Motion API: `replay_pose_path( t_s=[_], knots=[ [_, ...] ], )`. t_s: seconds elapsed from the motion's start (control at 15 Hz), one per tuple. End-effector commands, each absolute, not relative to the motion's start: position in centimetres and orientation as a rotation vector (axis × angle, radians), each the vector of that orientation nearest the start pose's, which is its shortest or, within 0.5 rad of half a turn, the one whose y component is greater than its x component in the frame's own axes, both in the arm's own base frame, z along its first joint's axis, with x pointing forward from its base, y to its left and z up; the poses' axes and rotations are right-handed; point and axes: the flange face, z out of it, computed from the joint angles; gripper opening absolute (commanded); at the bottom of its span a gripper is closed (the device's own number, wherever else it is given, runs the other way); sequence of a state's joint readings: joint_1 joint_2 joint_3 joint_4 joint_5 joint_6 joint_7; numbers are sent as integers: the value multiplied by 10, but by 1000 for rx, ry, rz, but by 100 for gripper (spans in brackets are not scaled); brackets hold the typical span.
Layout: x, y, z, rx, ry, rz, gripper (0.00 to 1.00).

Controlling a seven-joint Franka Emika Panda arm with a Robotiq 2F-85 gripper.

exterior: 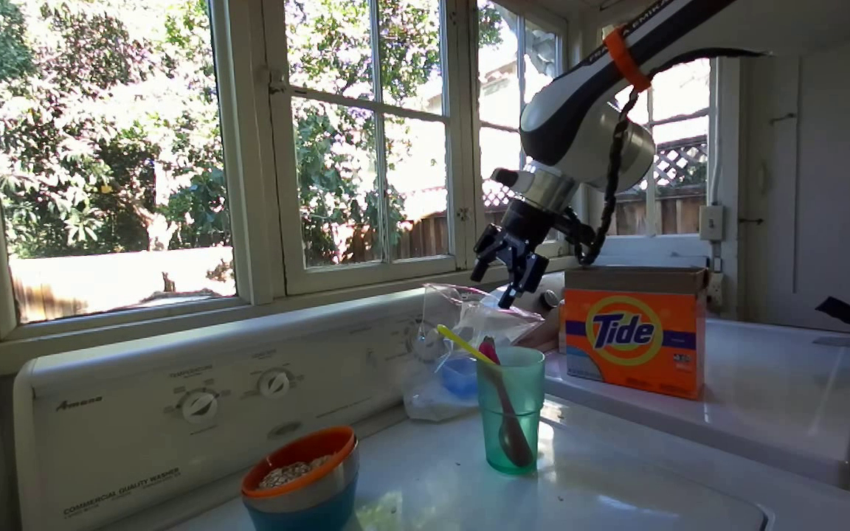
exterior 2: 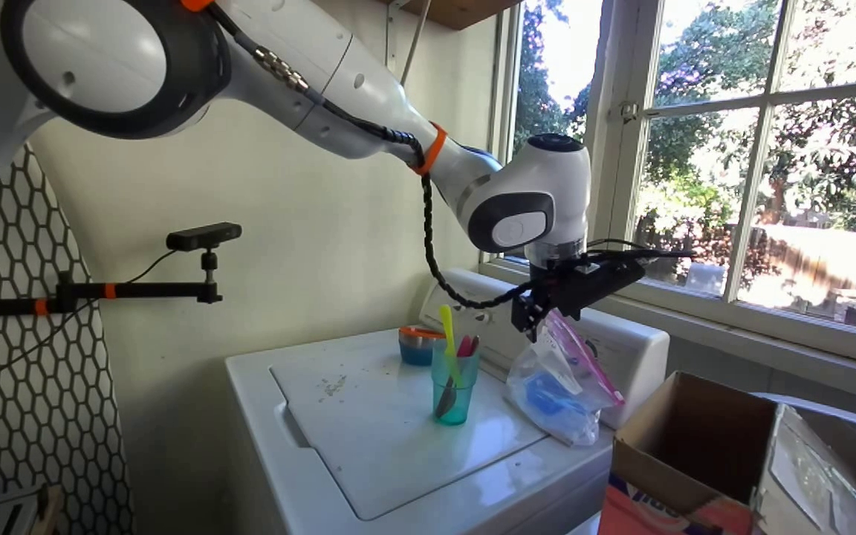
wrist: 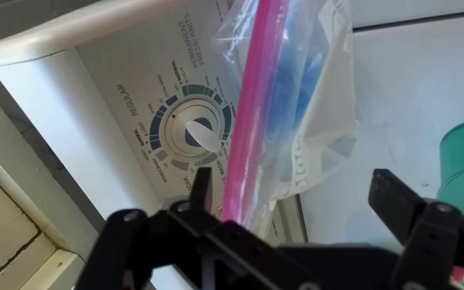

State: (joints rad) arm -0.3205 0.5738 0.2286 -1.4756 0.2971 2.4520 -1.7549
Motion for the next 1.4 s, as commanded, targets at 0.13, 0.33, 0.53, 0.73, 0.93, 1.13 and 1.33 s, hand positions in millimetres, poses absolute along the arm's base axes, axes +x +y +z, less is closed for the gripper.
replay_pose_path(
  t_s=[0.13,0.33,0.53,0.73,0.93,1.13,1.33],
  knots=[
    [762,-101,382,-2381,-2058,-909,100],
    [772,-105,371,-2417,-2023,-869,100],
    [783,-103,356,-2389,-2025,-844,100],
    [792,-101,345,-2373,-2019,-831,100],
    [797,-100,339,-2366,-2026,-796,75],
    [797,-102,336,-2352,-2040,-745,58],
    [794,-104,336,-2306,-2075,-667,35]
  ],
)
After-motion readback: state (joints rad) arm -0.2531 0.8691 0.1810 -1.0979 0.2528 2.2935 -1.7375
